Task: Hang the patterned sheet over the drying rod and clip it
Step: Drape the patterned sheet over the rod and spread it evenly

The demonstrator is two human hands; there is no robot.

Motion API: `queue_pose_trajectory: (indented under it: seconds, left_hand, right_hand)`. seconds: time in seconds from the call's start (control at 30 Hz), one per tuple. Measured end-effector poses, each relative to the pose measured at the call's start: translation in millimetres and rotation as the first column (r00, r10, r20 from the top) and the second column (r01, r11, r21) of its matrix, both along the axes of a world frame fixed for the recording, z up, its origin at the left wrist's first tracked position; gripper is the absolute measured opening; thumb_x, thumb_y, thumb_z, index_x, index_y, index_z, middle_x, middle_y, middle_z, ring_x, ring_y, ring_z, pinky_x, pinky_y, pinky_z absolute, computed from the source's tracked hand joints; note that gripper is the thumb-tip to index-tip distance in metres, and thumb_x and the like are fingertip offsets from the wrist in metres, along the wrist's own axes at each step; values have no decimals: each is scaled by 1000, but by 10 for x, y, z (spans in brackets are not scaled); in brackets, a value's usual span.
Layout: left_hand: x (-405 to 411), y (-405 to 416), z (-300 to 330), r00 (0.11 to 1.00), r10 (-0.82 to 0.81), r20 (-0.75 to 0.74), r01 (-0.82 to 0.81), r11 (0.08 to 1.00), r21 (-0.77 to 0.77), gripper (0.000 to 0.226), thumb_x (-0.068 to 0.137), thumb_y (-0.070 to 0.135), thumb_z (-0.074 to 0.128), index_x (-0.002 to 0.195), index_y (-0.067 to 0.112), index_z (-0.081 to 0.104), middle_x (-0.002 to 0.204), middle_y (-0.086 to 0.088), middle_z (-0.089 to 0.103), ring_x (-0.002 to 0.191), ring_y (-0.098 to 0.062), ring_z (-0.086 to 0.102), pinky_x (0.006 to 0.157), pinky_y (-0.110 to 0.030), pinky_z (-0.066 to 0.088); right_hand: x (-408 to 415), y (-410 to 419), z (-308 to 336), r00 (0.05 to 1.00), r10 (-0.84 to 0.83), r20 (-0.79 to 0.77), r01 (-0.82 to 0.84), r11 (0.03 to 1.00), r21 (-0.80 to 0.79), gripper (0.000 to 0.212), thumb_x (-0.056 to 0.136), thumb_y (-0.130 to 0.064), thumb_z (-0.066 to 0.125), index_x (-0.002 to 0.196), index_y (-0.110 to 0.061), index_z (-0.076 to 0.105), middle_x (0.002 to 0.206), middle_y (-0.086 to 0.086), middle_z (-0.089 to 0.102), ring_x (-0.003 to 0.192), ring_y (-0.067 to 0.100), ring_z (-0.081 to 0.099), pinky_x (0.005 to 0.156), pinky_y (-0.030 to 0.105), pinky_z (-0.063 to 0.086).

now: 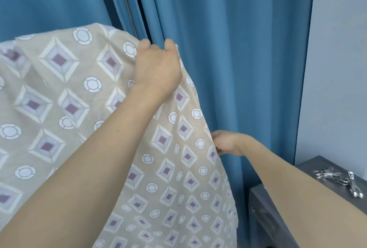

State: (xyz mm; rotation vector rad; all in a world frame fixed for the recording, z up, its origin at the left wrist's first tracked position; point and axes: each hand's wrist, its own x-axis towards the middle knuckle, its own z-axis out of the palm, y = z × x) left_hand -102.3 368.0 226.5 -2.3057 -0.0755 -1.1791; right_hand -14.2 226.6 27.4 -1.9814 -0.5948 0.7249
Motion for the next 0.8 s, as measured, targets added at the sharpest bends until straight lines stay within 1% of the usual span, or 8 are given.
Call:
queue_pose_trajectory:
  seconds: [0.07, 0.17, 0.27, 0.37, 0.5, 0.6, 0.7, 0.8]
  left_hand:
    - [-16, 43, 28, 1000, -21, -15, 21, 1000, -22, 9, 89, 9, 47, 89, 8, 38, 56, -4, 38, 58, -23, 35, 76, -37, 19]
    - [-90, 103, 87, 999, 20, -43, -19, 999, 40, 21, 84, 5, 46, 105, 0, 46, 70, -12, 59, 65, -26, 38, 87, -39, 28]
    - [-202, 136, 184, 998, 9, -69, -3, 997, 83, 14, 77, -1, 46, 87, 8, 40, 74, -17, 62, 66, -26, 38, 91, -39, 32]
    - [-350, 170, 392, 999, 28, -38, -25, 997, 71, 17, 78, -3, 45, 85, 10, 37, 78, -19, 62, 68, -26, 37, 76, -38, 33]
    - [-570, 353, 853, 996, 68, 54, -59, 987, -150, 22, 81, -9, 39, 92, 10, 34, 75, -13, 42, 68, -31, 40, 59, -38, 29]
    - [-770, 657, 1186, 986, 122, 109, -87, 955, -285, 19, 83, -8, 37, 95, 8, 36, 84, -24, 50, 76, -40, 47, 64, -42, 32]
    - [-1008, 1035, 1443, 951, 232, 206, -149, 924, -353, 16, 84, -6, 39, 98, 3, 42, 94, -33, 55, 89, -50, 53, 69, -44, 32]
    - [-1340, 1505, 1695, 880, 385, 279, -254, 876, -410, 12, 84, -1, 46, 95, 2, 43, 84, -32, 54, 83, -50, 56, 67, -42, 35]
  right_hand:
    - [2, -25, 30, 989, -82, 122, 90, 994, -55, 20, 88, -19, 55, 98, -14, 72, 99, 2, 75, 102, 25, 68, 92, 37, 54]
    - [-21, -122, 366, 950, -278, 139, 250, 949, 191, 30, 92, -47, 55, 90, -22, 71, 89, -1, 74, 79, 14, 68, 70, 22, 51]
    - [18, -211, 880, 906, -411, 98, 315, 811, 493, 33, 97, -26, 46, 76, -23, 72, 76, 3, 71, 65, 21, 61, 57, 22, 47]
    - [59, -221, 1424, 855, -498, 144, 289, 688, 666, 40, 99, -19, 41, 64, -17, 60, 60, 4, 58, 52, 19, 53, 54, 25, 42]
    - [34, -137, 2171, 769, -580, 271, 237, 651, 721, 40, 99, -32, 47, 62, -21, 35, 58, 1, 39, 48, 14, 35, 48, 24, 28]
    - [-41, 19, 2683, 725, -585, 364, 163, 659, 735, 34, 99, -38, 45, 71, -18, 41, 68, 6, 40, 59, 16, 37, 54, 28, 29]
    - [-135, 197, 3110, 687, -580, 438, 100, 672, 734, 40, 97, -46, 46, 67, -21, 35, 64, 1, 35, 54, 15, 32, 54, 29, 26]
    - [-294, 460, 3477, 656, -533, 535, -3, 706, 708, 43, 95, -47, 50, 66, -21, 33, 60, -2, 33, 50, 14, 32, 51, 27, 26]
